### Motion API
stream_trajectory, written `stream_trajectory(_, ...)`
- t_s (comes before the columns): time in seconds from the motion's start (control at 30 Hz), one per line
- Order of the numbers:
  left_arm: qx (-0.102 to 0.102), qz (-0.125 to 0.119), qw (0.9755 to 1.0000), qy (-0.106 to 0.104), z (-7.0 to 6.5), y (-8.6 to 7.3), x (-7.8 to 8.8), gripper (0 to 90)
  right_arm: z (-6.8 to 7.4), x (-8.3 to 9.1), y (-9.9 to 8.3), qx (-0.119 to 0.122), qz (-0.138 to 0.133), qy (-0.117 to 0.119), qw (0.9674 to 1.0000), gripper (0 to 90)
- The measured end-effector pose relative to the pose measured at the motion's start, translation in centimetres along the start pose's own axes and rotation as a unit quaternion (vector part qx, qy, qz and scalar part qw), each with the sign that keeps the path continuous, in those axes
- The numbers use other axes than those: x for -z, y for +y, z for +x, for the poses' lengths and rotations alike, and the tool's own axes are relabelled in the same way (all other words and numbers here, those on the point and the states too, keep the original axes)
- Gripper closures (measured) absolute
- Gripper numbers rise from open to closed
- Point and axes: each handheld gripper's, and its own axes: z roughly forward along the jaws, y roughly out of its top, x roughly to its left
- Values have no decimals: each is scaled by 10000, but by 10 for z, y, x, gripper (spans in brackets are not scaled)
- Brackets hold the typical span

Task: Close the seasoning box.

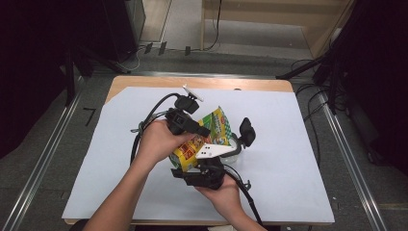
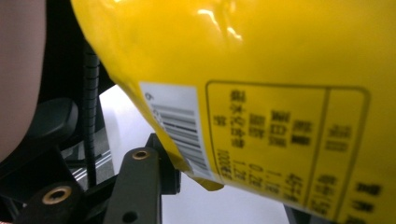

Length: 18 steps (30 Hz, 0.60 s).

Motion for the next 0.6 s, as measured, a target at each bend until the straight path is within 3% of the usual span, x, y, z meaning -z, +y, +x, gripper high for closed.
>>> stream_trajectory(0.1, 71, -21, 9999, -101, 4, 1, -1, 853, -1, 1, 1, -93, -33, 115, 9999, 632)
stream_trajectory(0.27, -10, -83, 9999, -114, 3, 3, -4, 824, -1, 1, 3, -165, -93, 281, 9994, 633)
stream_trajectory(0.43, 50, -125, 9988, -478, 9, 2, -6, 780, -3, 2, 2, -222, -76, 336, 9992, 643)
stream_trajectory(0.53, 212, -201, 9966, -764, 16, 2, -7, 760, -4, 1, 1, -215, -52, 351, 9991, 650)
stream_trajectory(0.6, 347, -238, 9956, -838, 18, 2, -6, 754, -4, 1, 0, -184, -45, 360, 9992, 653)
